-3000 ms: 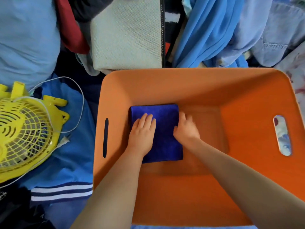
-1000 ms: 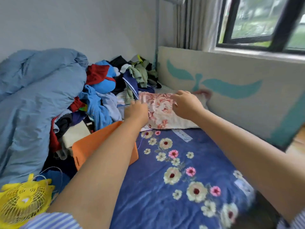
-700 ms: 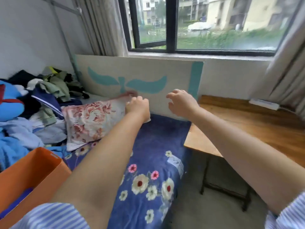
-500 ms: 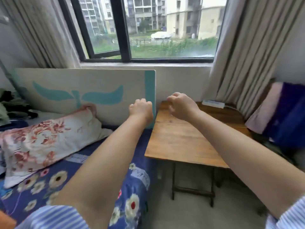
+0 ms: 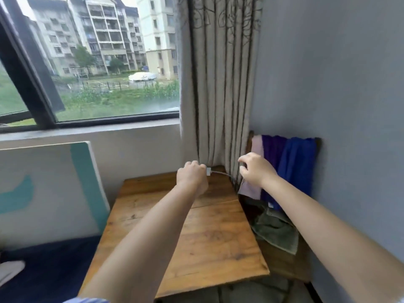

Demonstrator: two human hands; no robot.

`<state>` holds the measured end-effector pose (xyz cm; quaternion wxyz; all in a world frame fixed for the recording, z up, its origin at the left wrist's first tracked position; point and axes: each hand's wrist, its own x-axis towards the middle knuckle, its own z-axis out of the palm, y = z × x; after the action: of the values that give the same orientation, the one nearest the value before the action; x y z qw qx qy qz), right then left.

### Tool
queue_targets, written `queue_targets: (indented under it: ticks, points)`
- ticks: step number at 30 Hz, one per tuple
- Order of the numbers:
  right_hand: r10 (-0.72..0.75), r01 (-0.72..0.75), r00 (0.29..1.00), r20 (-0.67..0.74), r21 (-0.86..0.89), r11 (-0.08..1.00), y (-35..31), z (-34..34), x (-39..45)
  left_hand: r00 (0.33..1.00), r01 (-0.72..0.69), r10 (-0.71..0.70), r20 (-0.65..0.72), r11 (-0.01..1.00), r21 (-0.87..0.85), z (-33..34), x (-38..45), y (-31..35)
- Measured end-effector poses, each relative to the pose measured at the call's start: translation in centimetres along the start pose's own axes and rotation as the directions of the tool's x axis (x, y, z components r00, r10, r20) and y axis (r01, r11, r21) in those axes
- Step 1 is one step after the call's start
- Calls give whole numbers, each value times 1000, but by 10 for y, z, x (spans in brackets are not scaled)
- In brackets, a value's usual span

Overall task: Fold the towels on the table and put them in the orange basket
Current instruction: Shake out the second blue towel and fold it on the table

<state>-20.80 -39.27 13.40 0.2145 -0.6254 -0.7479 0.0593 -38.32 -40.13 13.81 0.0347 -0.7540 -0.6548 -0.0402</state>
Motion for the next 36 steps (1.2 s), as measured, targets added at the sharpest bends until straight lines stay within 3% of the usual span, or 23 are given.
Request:
queue_targets:
  ticks: [8,15,24,36]
  points:
    - [227,-231,971,-67,-58,971,110,-18,45,984,-176,176,-21,984,-29,5,114,72]
    - [458,-479,866,-202,-67,875,188,-50,78,937,-348,350,2,931,-112,17,208,136]
    - [597,-621,780,-188,-116,775,274,-51,114,905,-365,409,114,887,-284,54,296,204]
    - [595,-599,800,-69,-71,797,428,-18,219,920,-201,318,229,884,-421,131,399,319]
